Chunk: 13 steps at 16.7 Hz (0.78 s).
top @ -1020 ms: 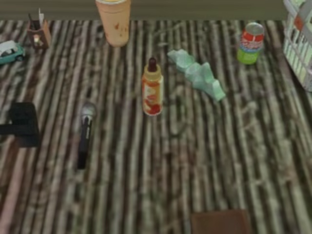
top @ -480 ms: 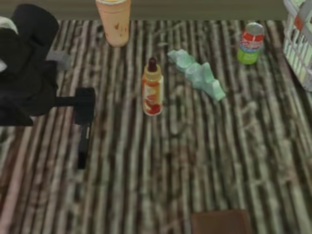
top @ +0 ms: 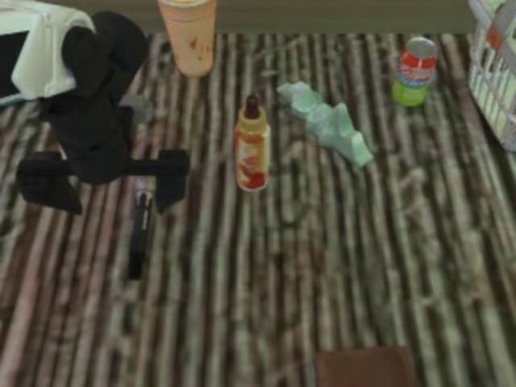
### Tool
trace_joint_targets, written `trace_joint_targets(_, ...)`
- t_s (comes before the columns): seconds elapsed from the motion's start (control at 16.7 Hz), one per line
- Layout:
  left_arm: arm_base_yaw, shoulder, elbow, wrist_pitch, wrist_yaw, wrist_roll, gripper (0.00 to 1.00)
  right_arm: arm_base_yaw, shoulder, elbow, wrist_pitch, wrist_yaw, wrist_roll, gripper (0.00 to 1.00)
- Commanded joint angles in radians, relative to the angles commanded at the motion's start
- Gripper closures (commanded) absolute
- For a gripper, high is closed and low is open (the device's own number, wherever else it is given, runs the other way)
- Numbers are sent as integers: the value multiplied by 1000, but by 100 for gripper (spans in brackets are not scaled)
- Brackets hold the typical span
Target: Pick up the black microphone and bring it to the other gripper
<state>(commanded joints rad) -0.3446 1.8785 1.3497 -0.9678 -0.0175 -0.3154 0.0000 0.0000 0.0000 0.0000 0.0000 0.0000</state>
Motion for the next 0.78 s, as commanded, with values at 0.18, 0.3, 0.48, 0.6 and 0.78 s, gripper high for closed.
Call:
trace_joint_targets(0.18,5,-3,-3,2,0,1,0,0,0,0,0,0,0,0)
trace_joint_targets(0.3,4,8,-12,18,0,3,0,0,0,0,0,0,0,0)
trace_joint_targets(0.48,4,66,-56,120,1,5,0,0,0,0,0,0,0,0)
trace_joint_targets(0.6,5,118,-97,225,1,7,0,0,0,0,0,0,0,0)
trace_joint_targets(0.78,6,181,-147,334,2,9,0,0,0,0,0,0,0,0)
